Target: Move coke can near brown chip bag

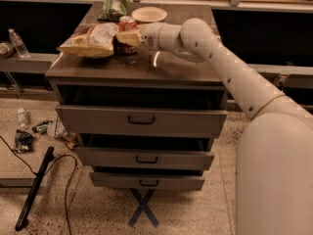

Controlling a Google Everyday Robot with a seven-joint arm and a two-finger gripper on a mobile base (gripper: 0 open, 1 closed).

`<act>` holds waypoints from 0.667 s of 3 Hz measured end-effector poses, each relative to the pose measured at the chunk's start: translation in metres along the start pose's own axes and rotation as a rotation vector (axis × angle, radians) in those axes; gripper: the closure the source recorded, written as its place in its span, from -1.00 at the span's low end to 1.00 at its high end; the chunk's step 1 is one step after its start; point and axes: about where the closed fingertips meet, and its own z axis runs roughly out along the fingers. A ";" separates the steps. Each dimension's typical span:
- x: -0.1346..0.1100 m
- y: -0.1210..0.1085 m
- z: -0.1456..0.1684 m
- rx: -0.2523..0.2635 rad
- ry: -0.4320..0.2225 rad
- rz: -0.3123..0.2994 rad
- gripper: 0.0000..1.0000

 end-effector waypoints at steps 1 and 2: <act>-0.009 -0.003 -0.021 0.044 -0.006 -0.001 -1.00; -0.014 -0.014 -0.056 0.131 0.015 -0.017 -1.00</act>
Offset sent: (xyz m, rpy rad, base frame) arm -0.0293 -0.1104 0.0342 -0.0854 -0.0304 -0.2474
